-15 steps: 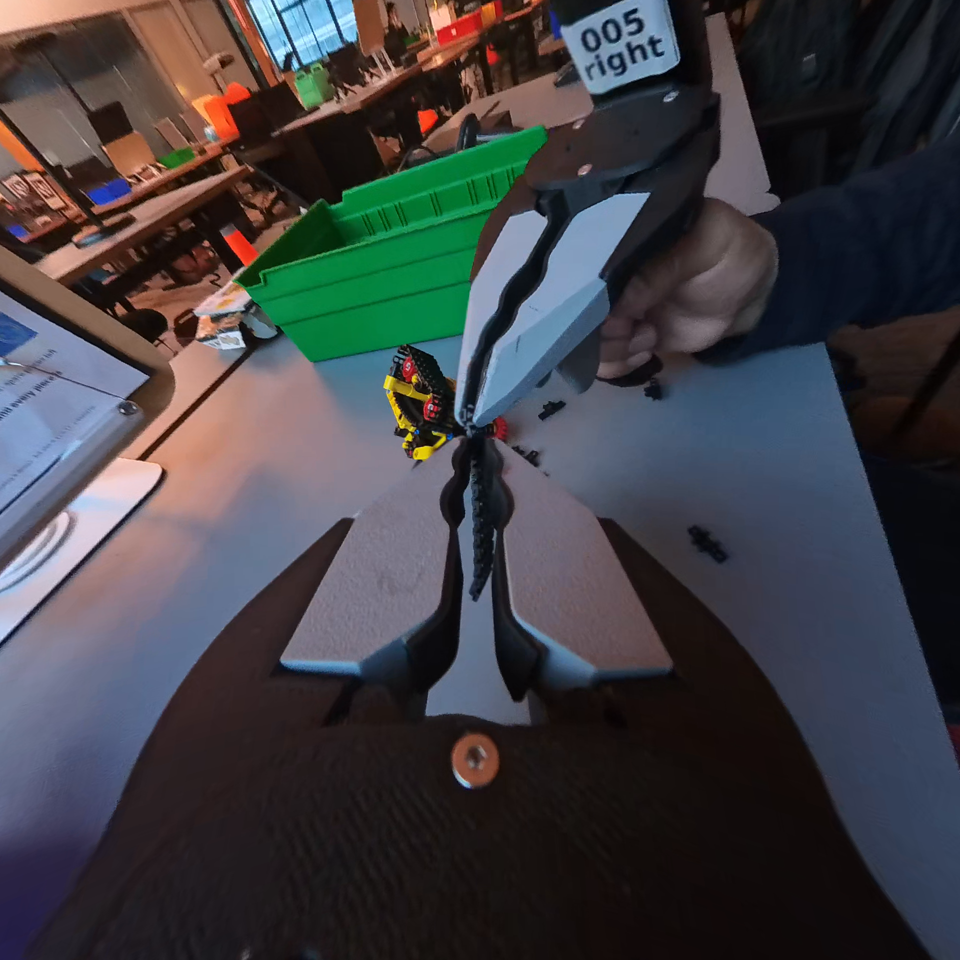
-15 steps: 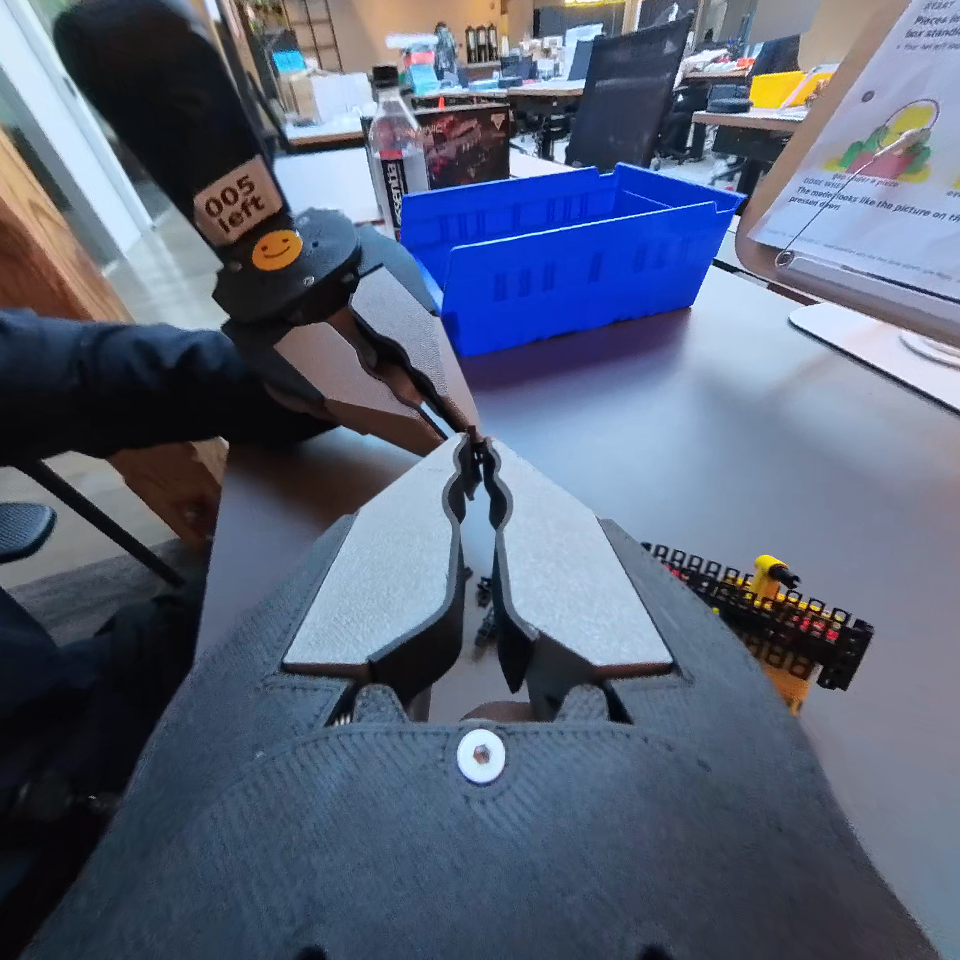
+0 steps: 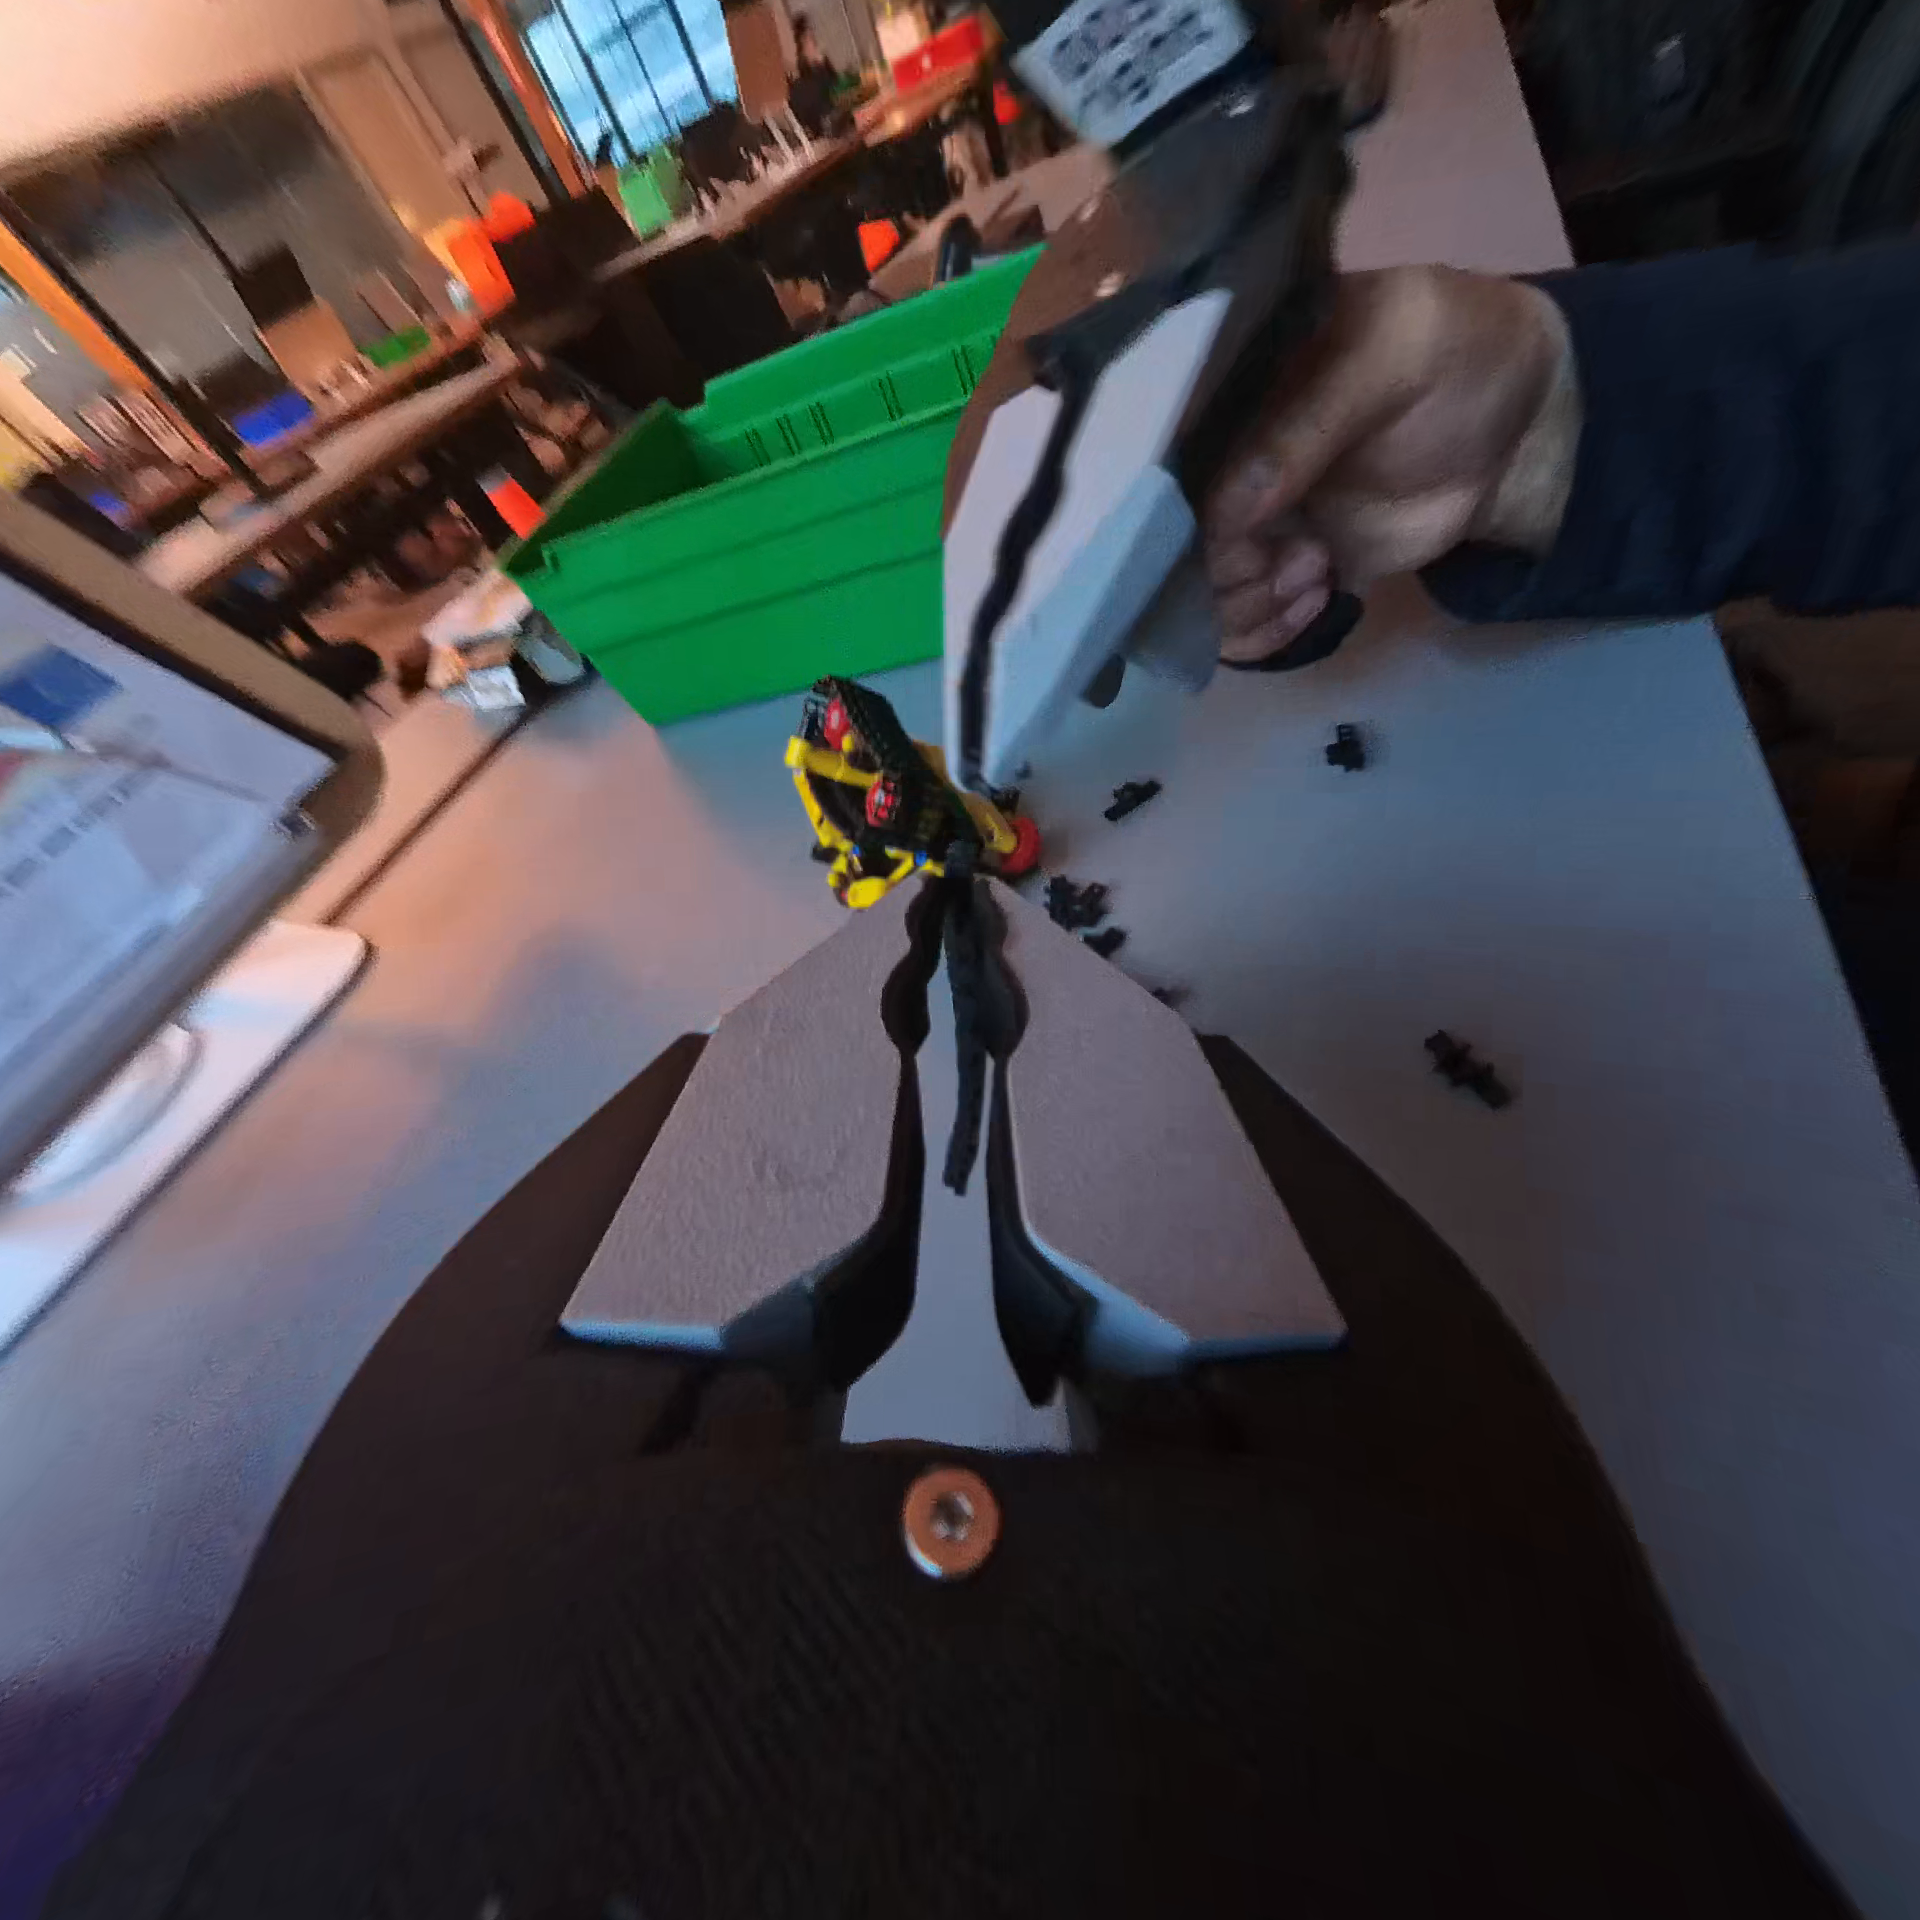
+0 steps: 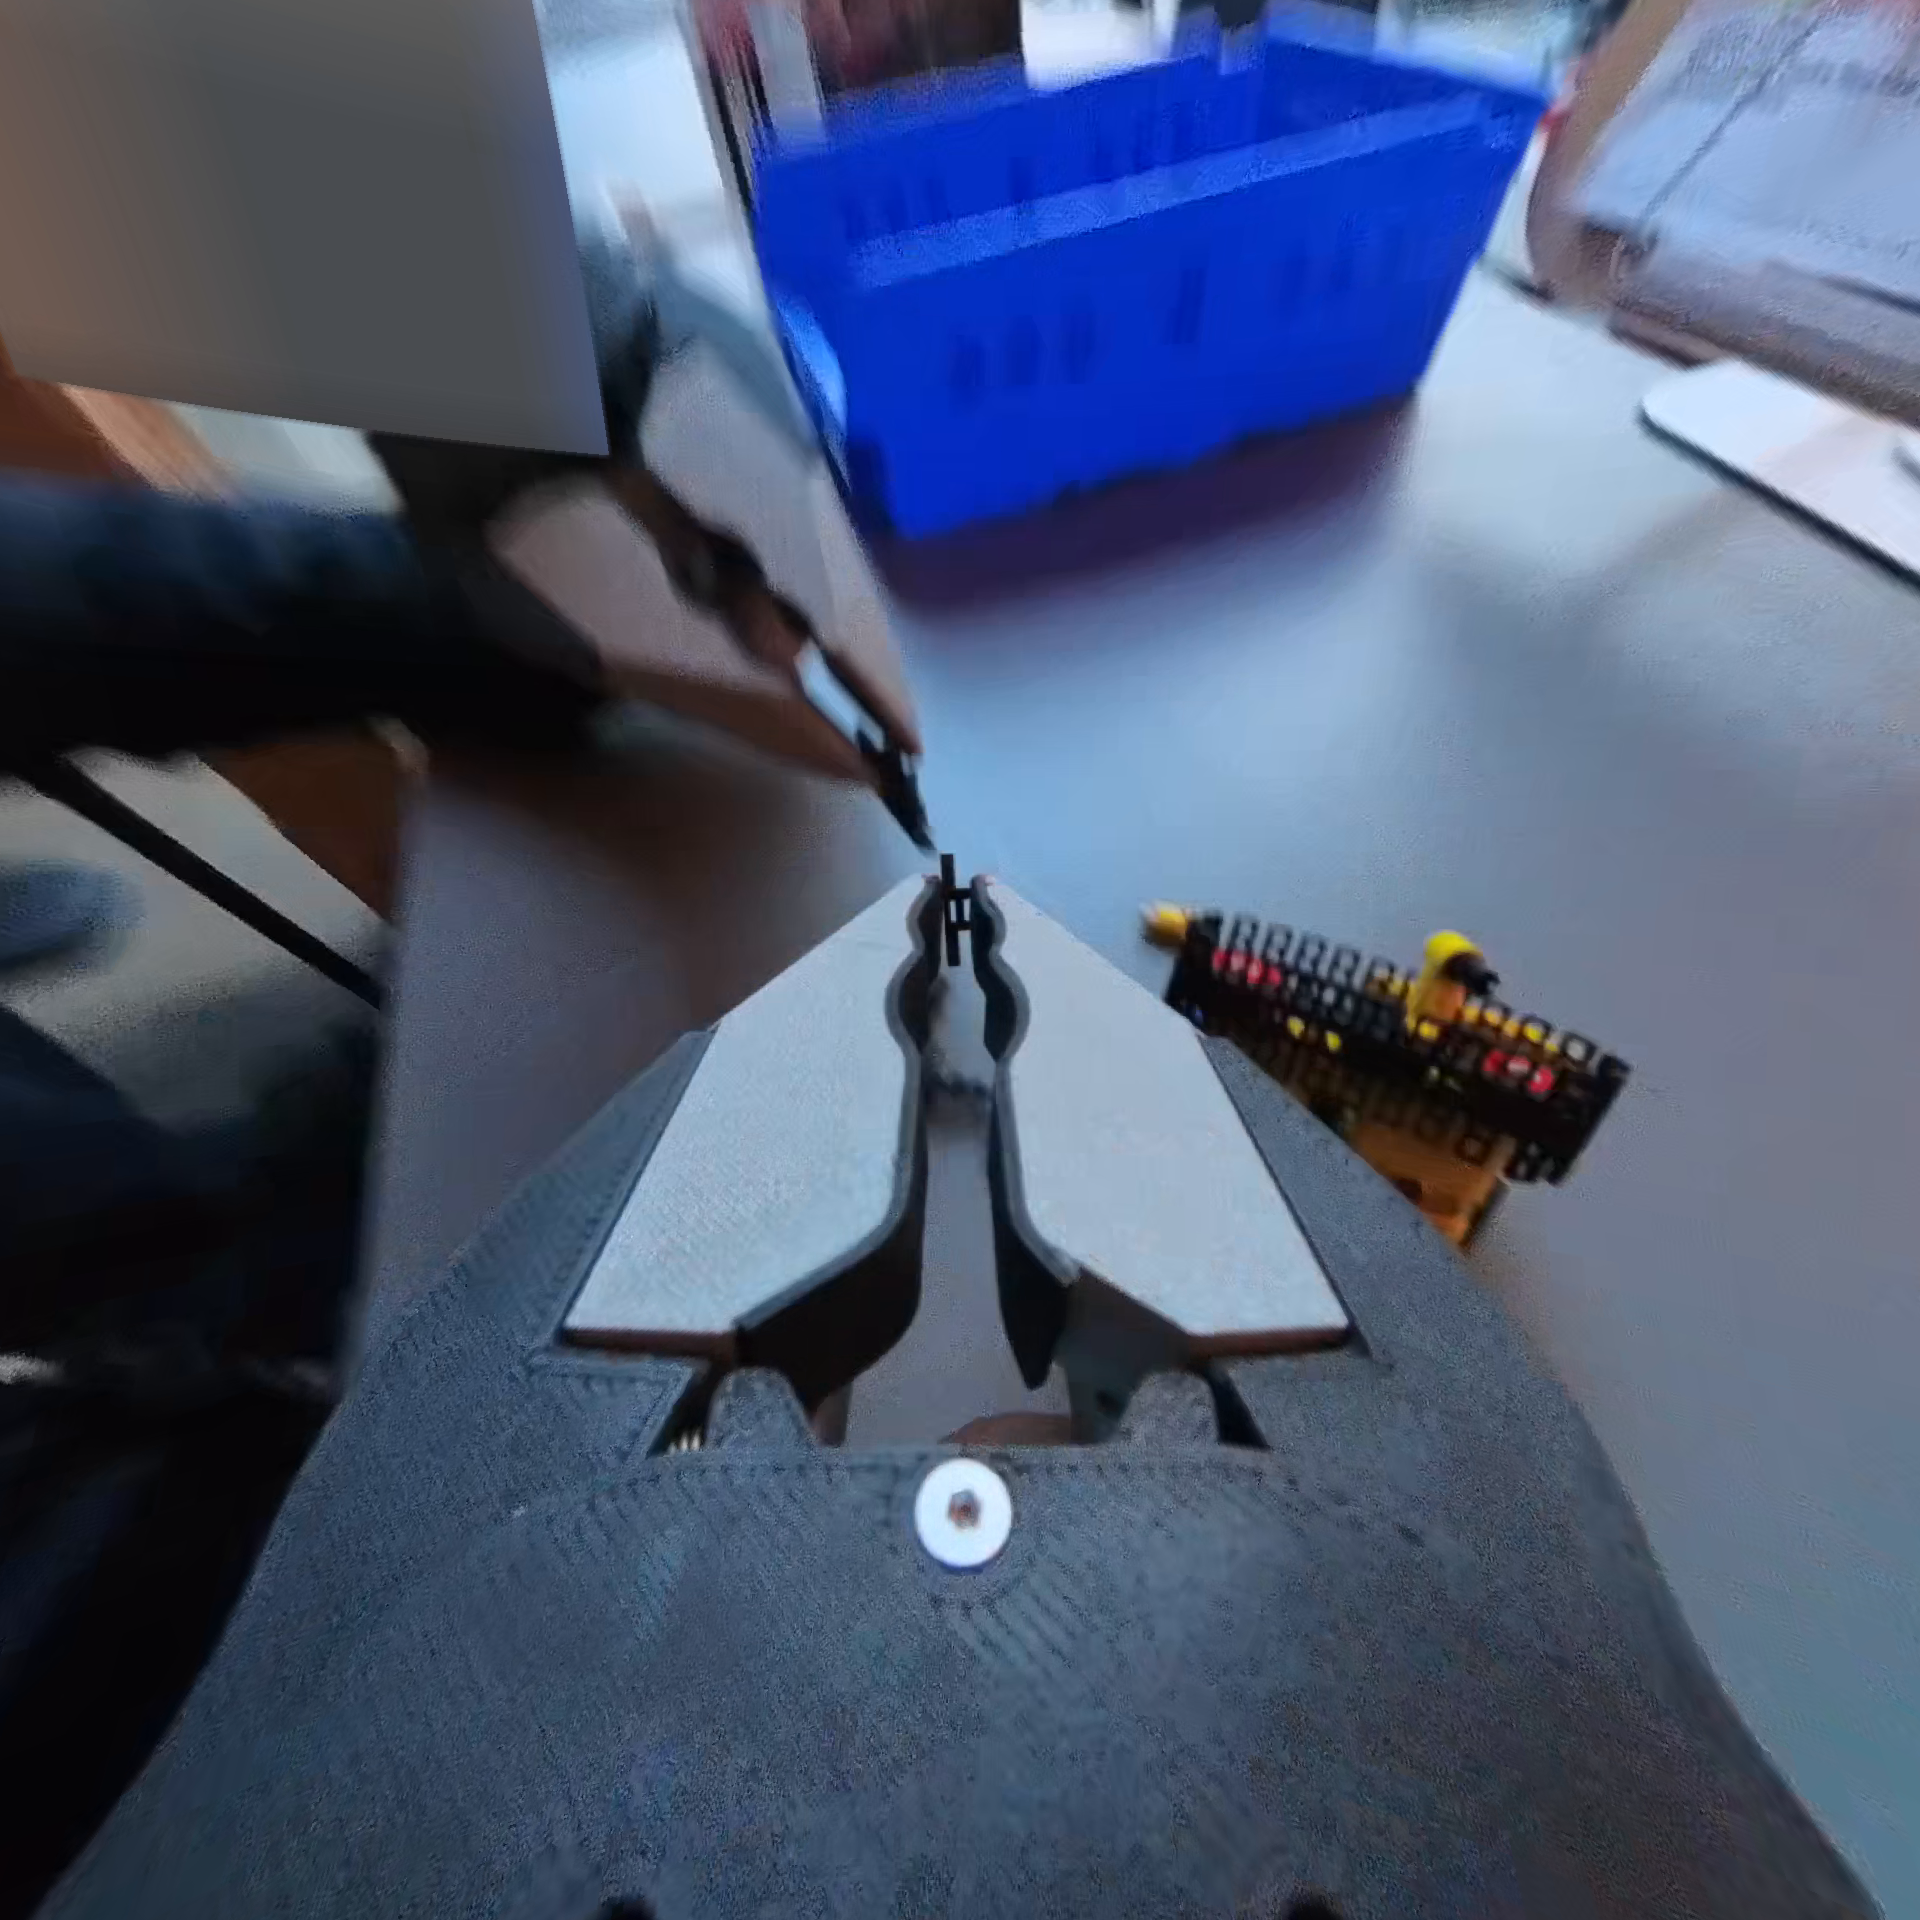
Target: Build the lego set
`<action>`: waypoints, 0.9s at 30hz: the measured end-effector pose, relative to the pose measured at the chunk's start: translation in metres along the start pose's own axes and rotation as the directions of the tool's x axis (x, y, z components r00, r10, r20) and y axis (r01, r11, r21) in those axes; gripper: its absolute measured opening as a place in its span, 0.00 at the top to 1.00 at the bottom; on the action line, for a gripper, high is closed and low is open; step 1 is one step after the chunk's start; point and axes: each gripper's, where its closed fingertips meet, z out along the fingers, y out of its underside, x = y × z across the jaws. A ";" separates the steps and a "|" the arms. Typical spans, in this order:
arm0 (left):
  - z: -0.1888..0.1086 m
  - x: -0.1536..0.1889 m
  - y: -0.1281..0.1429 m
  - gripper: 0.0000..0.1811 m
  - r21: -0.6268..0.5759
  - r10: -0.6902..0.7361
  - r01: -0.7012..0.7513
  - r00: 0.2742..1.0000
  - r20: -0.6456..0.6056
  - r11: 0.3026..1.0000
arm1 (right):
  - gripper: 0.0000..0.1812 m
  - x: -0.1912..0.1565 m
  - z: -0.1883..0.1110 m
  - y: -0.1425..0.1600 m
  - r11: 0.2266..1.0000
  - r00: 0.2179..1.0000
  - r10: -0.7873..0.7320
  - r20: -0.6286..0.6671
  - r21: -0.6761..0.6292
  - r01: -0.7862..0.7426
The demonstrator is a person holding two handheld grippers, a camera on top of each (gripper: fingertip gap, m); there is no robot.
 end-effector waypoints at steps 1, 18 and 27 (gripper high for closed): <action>0.001 -0.002 0.005 0.99 -0.021 -0.063 0.062 0.998 -0.025 0.998 | 0.99 0.003 0.005 0.017 0.992 0.996 -0.078 -0.048 -0.108 0.072; 0.002 0.010 0.015 0.99 -0.072 -0.188 0.178 0.968 -0.166 0.981 | 0.93 -0.019 0.012 0.001 0.943 0.941 -0.333 -0.064 -0.047 0.331; -0.003 0.023 -0.001 0.99 0.004 -0.157 0.163 0.958 -0.240 0.987 | 0.98 -0.031 0.011 0.002 0.945 0.945 -0.327 0.007 -0.031 0.327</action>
